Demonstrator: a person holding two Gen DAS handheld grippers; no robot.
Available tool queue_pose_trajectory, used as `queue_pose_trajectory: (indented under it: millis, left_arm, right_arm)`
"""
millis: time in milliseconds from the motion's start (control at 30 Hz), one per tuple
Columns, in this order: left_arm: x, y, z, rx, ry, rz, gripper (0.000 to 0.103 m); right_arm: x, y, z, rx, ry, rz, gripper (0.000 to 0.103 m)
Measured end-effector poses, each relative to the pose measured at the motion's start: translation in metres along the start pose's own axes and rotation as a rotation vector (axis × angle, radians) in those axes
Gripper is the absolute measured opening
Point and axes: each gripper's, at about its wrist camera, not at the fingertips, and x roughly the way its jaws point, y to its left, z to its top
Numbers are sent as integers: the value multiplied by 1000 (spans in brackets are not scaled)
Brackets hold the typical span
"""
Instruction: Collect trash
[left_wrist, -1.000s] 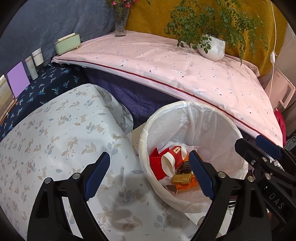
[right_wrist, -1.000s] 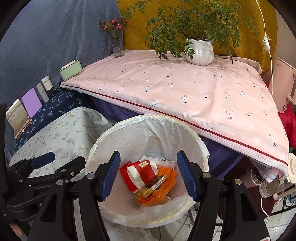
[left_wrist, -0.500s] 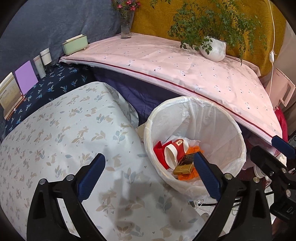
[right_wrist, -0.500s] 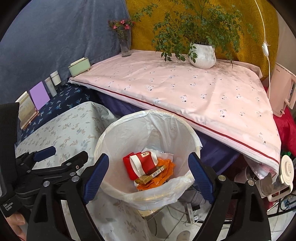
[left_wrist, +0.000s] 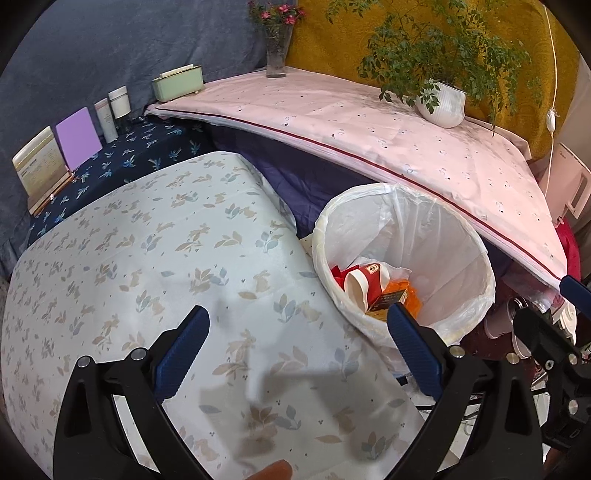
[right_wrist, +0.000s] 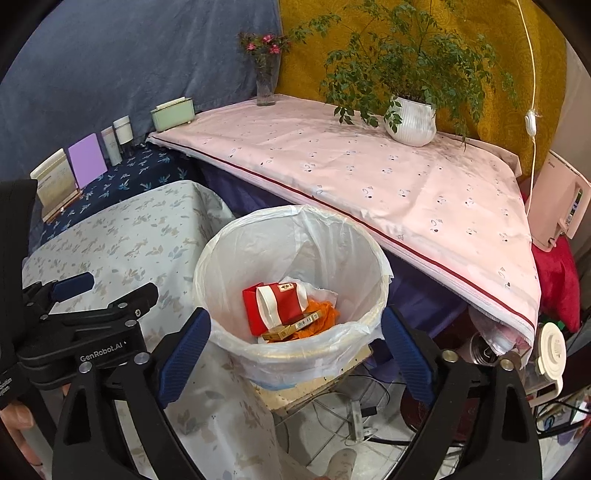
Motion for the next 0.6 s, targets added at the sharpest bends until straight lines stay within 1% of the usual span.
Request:
queue_pose_trajectory:
  millis: [167,267,600]
  left_arm:
    - [-4,0,-11,7,2,27,94]
    - [-6,-1,-17,13,0,36,94]
    - [-12,0,-25,-13,6,29,94]
  right_arm:
    - [-3,2,-7,-1,-1,2,90]
    - [-3,3,-12,-9,15,11,90]
    - [-8,3,-16,-12,7,15,90]
